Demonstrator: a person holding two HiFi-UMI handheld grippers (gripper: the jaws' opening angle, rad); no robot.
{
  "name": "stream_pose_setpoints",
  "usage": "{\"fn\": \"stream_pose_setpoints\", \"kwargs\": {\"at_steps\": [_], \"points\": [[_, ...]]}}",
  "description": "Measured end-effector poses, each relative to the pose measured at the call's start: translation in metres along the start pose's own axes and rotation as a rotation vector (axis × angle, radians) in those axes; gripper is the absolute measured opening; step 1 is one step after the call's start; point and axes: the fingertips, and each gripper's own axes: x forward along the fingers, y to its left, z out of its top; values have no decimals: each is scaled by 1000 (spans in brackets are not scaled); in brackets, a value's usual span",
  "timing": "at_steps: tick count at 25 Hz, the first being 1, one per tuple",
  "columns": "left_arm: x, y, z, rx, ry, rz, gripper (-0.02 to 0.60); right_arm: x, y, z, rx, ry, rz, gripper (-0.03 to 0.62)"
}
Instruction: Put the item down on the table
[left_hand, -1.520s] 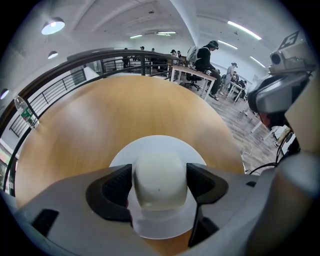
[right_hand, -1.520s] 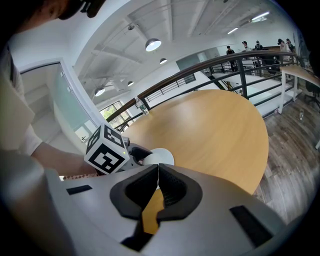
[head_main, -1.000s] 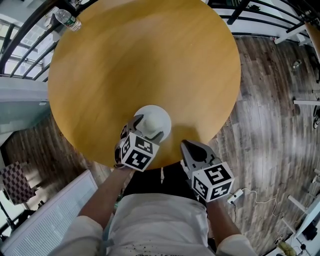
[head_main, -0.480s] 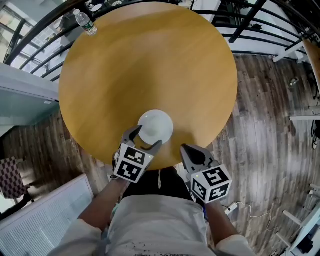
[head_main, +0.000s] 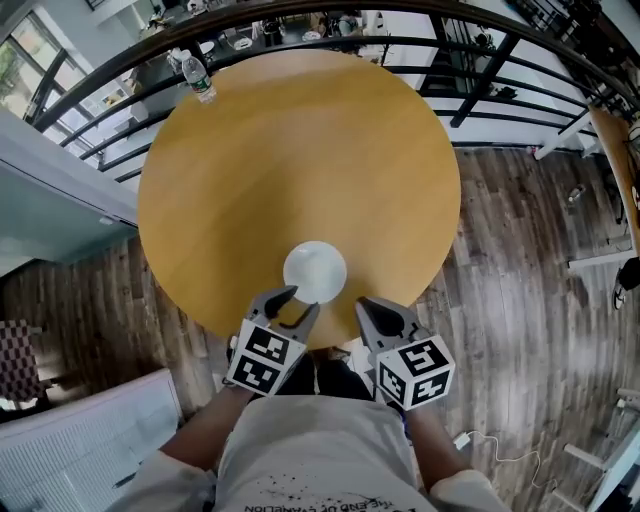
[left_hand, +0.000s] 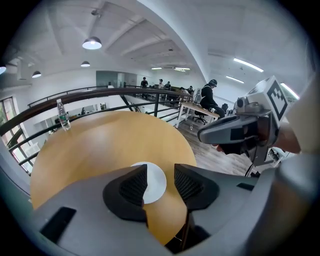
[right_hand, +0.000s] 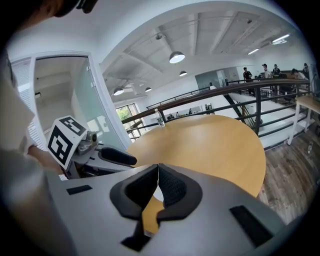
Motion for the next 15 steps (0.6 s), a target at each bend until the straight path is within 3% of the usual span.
{"fn": "stream_pose_setpoints", "kwargs": {"at_steps": [6, 15], "points": [[-24, -2, -2, 0, -18, 35, 81, -8, 10, 11, -18, -20, -8, 25], [-53, -20, -12, -14, -24, 15, 32, -25, 24, 12, -23, -39, -16, 25]]}}
